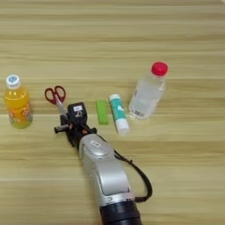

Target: Move the objects on the table

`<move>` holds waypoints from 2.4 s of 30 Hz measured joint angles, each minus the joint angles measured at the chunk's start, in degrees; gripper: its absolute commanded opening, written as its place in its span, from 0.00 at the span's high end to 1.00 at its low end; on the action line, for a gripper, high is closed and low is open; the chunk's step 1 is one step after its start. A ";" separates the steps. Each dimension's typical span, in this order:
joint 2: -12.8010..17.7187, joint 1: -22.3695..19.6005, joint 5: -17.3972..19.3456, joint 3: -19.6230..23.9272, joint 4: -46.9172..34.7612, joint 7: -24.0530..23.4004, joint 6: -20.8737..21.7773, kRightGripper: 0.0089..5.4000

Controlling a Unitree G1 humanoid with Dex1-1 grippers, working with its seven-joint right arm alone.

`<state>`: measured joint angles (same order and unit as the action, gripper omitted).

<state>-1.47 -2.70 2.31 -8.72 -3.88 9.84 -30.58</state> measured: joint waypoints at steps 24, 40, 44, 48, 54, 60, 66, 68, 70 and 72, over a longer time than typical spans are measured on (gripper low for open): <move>-1.65 1.49 -0.06 -3.97 -0.02 -0.79 0.11 0.80; -1.18 3.05 -0.06 -5.69 -3.35 -0.65 -0.51 0.43; -0.41 4.63 -0.33 -7.06 -5.75 -0.40 -1.42 0.35; 0.53 5.99 -0.65 -8.36 -7.26 0.42 -1.20 0.22; 1.47 7.28 -1.29 -10.82 -7.73 1.11 1.17 0.11; 1.95 7.88 -1.22 -12.77 -8.83 3.28 2.85 0.00; 2.02 8.01 -1.20 -13.40 -9.20 4.32 4.37 0.00; 2.16 8.11 -1.26 -13.48 -9.26 4.32 4.91 0.00; 2.41 8.19 -1.35 -13.70 -9.42 4.32 5.12 0.00; 2.54 8.19 -1.49 -13.88 -9.68 4.32 5.35 0.00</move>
<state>1.07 5.49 0.82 -22.60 -13.56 14.16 -25.23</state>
